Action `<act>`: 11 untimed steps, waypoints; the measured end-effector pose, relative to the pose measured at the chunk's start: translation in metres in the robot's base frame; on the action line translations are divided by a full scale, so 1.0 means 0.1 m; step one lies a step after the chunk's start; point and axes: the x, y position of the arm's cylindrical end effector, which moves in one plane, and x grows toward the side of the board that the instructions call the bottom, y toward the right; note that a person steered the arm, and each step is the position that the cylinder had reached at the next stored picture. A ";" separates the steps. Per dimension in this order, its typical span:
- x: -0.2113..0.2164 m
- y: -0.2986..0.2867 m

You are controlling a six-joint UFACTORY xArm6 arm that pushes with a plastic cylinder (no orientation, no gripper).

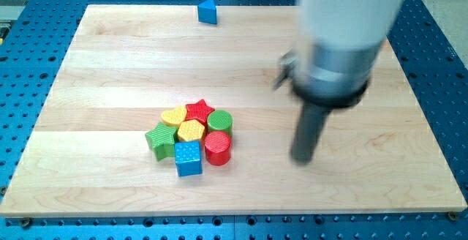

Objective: Slightly move the triangle towards the top center of the board

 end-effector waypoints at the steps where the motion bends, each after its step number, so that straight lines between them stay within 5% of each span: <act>1: -1.20 0.37; 2: -2.16 0.46; 4: -3.19 0.32; 7: -3.19 0.03; 9: -3.12 -0.94; 10: -2.62 -1.51; 11: -2.60 -1.52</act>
